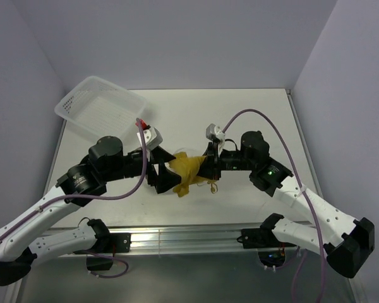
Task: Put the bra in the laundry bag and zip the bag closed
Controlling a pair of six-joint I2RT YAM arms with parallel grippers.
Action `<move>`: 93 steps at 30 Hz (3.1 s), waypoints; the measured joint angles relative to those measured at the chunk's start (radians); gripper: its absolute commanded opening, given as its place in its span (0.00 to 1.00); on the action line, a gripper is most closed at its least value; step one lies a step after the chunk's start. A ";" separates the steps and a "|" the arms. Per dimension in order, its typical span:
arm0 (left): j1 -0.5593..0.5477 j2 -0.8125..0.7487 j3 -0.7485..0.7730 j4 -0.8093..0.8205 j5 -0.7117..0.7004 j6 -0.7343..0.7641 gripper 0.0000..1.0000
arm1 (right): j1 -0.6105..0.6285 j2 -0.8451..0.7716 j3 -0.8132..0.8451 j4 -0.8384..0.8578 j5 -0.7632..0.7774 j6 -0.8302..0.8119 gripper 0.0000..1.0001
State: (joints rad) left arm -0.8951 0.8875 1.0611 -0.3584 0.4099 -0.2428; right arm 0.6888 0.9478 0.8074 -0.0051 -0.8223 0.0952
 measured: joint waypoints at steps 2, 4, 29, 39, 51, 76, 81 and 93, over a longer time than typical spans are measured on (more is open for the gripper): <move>0.000 0.000 0.006 -0.017 -0.106 -0.032 0.99 | -0.045 0.007 -0.018 0.017 0.031 0.029 0.12; 0.000 0.004 0.026 -0.043 -0.231 -0.068 0.99 | -0.077 0.020 -0.036 0.038 0.065 0.055 0.10; 0.371 -0.071 -0.414 -0.109 -0.753 -0.515 0.66 | -0.086 0.563 0.138 0.606 0.070 0.352 0.00; 0.383 -0.042 -0.462 0.002 -0.703 -0.534 0.14 | -0.013 0.784 0.192 0.752 0.050 0.420 0.00; 0.385 -0.085 -0.495 0.051 -0.700 -0.541 0.00 | 0.043 0.871 0.128 0.790 0.051 0.441 0.00; 0.385 -0.178 -0.541 0.133 -0.622 -0.528 0.00 | 0.047 0.924 0.294 0.388 0.190 0.304 0.00; 0.386 -0.162 -0.551 0.177 -0.591 -0.520 0.00 | 0.084 0.923 0.335 0.285 0.344 0.245 0.00; 0.386 -0.063 -0.491 0.289 -0.571 -0.495 0.00 | 0.177 0.796 0.248 0.114 0.366 0.068 0.00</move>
State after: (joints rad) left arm -0.5091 0.8242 0.5705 -0.0696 -0.1616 -0.7380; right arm 0.8658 1.7439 1.0557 0.1085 -0.4564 0.1627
